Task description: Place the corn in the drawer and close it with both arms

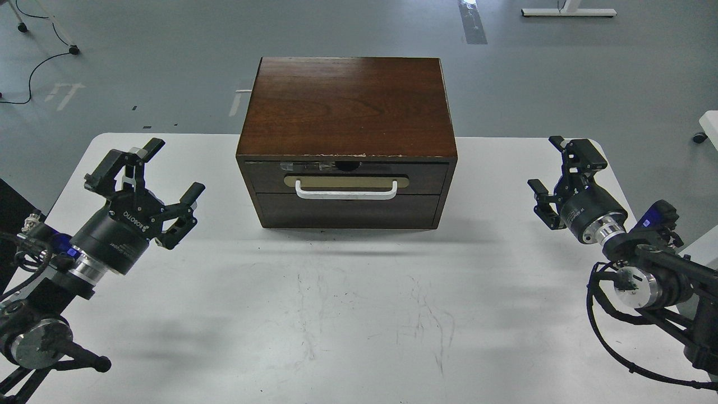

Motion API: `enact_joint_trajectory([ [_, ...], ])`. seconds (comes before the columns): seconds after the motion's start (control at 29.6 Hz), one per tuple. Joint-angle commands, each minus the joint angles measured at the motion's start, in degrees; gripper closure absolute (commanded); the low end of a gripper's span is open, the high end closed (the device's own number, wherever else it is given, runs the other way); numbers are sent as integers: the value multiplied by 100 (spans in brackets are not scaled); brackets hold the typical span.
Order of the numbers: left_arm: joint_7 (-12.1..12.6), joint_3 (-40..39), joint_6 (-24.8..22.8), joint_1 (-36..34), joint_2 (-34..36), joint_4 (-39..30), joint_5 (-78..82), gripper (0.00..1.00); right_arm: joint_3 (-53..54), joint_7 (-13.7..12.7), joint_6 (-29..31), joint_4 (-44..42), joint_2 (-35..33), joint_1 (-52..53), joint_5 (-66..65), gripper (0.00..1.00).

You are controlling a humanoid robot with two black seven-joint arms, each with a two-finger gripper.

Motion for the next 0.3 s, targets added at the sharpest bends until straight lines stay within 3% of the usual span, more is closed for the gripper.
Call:
enact_joint_trajectory([
  [0.0, 35, -21, -214, 122, -47, 25, 6, 0, 9, 2, 353, 0, 10, -5, 105, 0],
  [0.27, 35, -21, -196, 140, -153, 26, 6, 0, -8, 2, 389, 97, 10, -40, 105, 0],
])
